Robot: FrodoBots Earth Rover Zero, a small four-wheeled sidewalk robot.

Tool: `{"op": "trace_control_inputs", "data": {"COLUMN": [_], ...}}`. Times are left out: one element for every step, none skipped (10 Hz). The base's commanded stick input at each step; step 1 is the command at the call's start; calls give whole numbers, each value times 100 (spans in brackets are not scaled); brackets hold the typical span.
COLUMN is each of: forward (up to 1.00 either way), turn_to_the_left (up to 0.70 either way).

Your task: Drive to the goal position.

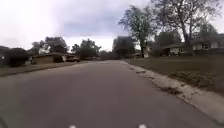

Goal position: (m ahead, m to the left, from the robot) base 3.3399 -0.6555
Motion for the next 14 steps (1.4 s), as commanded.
{"op": "trace_control_inputs", "data": {"forward": [70,70,70,70,70,70,70,70,70,70,70,70,70,70], "turn_to_the_left": [0,0,0,0,0,0,0,0,0,0,0,0,5,27]}}
